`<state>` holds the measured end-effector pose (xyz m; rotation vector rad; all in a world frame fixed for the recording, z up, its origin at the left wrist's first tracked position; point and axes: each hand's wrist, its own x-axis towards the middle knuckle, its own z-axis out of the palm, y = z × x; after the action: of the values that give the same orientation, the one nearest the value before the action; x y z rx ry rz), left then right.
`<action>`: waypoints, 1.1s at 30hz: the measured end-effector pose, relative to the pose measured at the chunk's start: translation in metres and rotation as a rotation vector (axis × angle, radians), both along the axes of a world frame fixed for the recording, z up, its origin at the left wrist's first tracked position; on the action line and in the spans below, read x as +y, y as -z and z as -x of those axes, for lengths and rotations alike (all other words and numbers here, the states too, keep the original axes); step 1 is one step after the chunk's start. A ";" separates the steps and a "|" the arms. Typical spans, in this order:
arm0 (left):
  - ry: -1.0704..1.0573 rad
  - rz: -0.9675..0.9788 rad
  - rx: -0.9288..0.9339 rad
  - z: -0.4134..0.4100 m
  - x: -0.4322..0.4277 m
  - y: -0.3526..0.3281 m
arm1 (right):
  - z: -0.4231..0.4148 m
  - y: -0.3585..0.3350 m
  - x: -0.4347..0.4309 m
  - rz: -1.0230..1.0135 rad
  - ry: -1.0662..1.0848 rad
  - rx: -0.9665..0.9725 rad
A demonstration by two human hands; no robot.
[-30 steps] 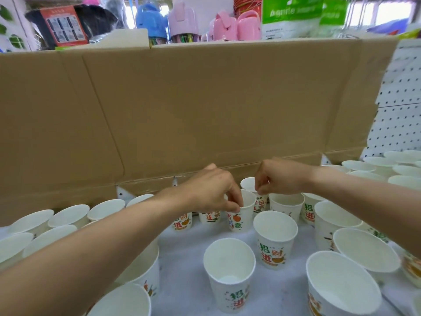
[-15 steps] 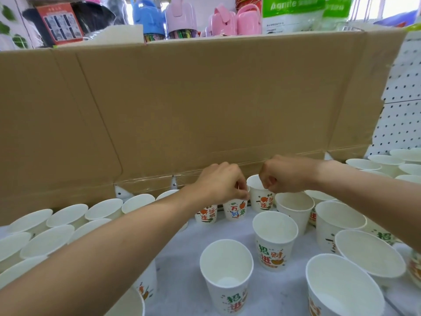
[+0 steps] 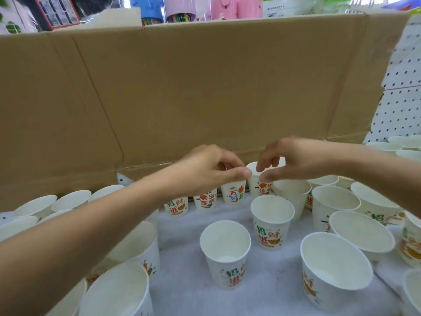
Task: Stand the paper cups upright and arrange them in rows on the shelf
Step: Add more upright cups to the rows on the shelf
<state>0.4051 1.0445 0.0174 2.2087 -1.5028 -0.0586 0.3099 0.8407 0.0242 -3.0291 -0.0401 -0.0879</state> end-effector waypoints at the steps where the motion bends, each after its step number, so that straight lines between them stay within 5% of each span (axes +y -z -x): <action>1: 0.037 -0.051 0.066 0.010 0.015 -0.005 | 0.011 -0.002 0.005 -0.066 -0.018 0.036; 3: 0.047 -0.235 0.088 0.027 0.039 -0.007 | 0.028 -0.004 0.017 -0.063 -0.012 0.153; 7: 0.010 -0.457 -0.148 0.043 0.052 0.008 | 0.036 -0.001 0.038 0.119 0.036 0.253; 11: -0.048 -0.437 -0.264 0.037 0.054 0.014 | 0.034 0.006 0.050 0.182 0.039 0.184; 19: -0.348 -0.415 -0.212 -0.013 0.070 0.001 | -0.002 0.025 0.077 -0.091 -0.027 0.089; 33: -0.401 -0.451 -0.206 -0.022 0.075 0.012 | -0.024 0.031 0.099 -0.211 0.027 0.045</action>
<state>0.4271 1.1193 0.0055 2.9222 -1.1991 -0.0452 0.3335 0.9393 -0.0069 -2.8194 0.0138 -0.0240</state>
